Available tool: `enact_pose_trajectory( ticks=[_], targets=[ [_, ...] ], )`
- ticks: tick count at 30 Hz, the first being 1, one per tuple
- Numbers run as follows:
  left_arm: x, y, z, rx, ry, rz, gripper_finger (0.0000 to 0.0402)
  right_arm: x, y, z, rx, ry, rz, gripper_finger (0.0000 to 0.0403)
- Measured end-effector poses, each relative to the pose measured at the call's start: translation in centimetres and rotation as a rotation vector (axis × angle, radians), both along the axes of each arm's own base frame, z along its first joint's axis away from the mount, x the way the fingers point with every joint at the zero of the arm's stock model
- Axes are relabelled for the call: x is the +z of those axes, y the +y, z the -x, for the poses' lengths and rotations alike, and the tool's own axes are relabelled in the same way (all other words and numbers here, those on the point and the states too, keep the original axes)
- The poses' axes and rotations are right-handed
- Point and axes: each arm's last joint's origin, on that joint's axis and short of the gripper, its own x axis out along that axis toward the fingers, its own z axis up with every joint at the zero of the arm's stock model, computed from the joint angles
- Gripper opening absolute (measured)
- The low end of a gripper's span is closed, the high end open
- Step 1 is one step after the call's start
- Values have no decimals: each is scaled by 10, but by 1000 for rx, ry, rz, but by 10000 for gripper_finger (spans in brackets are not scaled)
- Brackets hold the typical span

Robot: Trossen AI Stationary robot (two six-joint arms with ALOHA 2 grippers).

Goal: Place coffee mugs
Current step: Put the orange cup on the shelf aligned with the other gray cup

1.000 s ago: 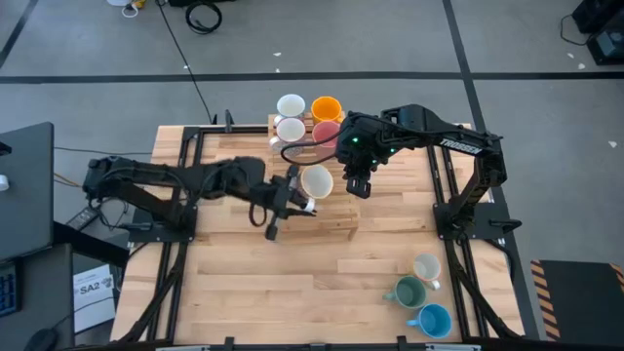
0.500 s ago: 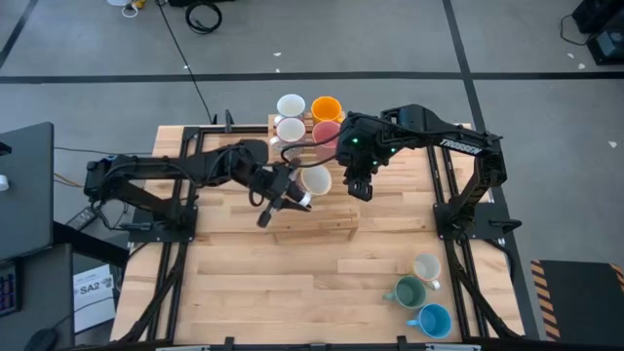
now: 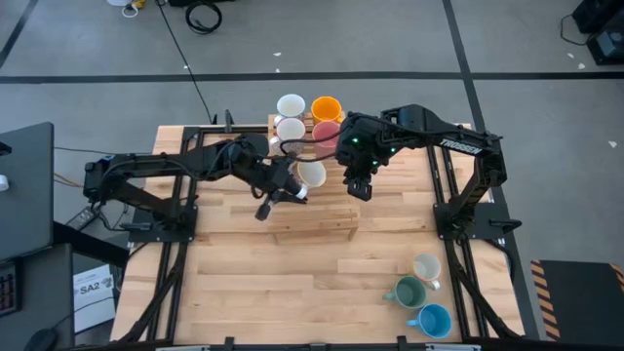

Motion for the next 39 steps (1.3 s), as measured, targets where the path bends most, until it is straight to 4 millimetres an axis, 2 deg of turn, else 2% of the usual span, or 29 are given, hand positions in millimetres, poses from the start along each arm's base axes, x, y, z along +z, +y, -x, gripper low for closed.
enact_pose_trajectory(
  ticks=[3,9,12,15,19,24,30,39],
  targets=[
    [0,-1,0,-22,-5,-14,32,0,0,0,-19,2,-11,112],
    [2,-4,0,-178,-73,-5,32,0,0,0,-20,2,-12,112],
    [-16,-5,0,-179,-105,9,32,0,0,0,-20,1,-12,112],
    [-43,-1,9,-139,-113,59,32,0,0,0,-20,1,-11,112],
    [-62,4,25,-95,-259,111,32,0,0,-1,-20,-4,-11,112],
    [-70,7,36,-87,-399,95,32,1,0,-2,-20,-18,-10,112],
    [-81,8,39,-82,-391,76,32,3,-1,-5,-20,-61,-5,112],
    [-86,8,39,-70,-390,52,32,4,-1,-7,-20,-83,-2,112]
  ],
)
